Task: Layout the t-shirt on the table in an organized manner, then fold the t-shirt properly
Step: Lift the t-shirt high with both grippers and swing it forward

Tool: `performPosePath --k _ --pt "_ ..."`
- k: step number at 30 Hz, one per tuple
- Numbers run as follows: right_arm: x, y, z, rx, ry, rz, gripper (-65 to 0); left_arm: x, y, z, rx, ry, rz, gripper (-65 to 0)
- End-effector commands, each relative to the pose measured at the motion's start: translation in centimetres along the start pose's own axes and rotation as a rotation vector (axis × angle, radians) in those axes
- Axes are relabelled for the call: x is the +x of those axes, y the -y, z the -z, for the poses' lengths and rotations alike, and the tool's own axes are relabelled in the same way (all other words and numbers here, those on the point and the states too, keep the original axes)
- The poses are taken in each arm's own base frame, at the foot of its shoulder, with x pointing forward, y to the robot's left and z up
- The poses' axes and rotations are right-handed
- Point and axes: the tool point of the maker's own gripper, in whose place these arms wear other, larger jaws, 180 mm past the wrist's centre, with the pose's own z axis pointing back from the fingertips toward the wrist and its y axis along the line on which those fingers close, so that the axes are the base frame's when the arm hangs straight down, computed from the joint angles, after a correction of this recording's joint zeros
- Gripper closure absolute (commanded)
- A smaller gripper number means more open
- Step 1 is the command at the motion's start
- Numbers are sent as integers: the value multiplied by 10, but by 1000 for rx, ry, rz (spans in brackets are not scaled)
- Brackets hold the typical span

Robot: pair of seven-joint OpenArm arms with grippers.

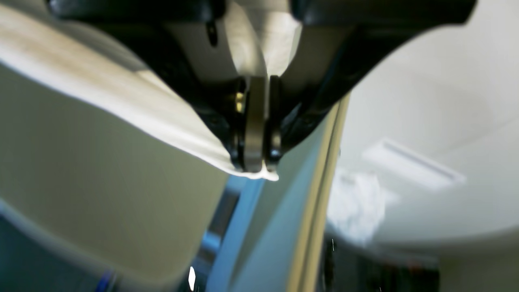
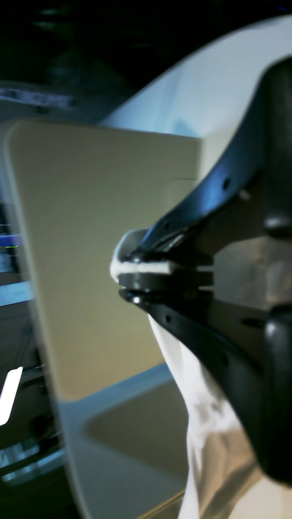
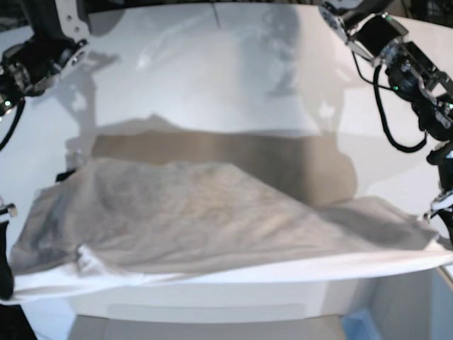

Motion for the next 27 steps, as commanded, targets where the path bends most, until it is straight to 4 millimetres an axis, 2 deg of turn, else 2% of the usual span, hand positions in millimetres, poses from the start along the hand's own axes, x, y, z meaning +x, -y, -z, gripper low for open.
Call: performPosePath --k 1,5,9,13,16,20,24,27 --pt "31 -7 2 25 97 -42 0 27 4 1 -13 101 15 0" --pt "80 -28 1 137 253 -35 0 61 4 -4 -18 278 26 0" --pt "113 -35 -7 177 376 -42 0 96 4 -13 -31 443 65 0" --pt "139 -37 -20 200 478 -40 0 123 -17 -27 48 573 71 0" --pt "149 -32 -33 204 528 -25 0 138 -32 -39 113 654 68 0" --pt "157 -26 -54 211 594 3 0 147 -60 -66 239 752 98 0" --pt "158 -17 -70 196 617 13 0 154 -61 -95 249 874 171 0" --pt "149 -16 -71 200 594 33 0 149 -62 -105 244 872 218 0"
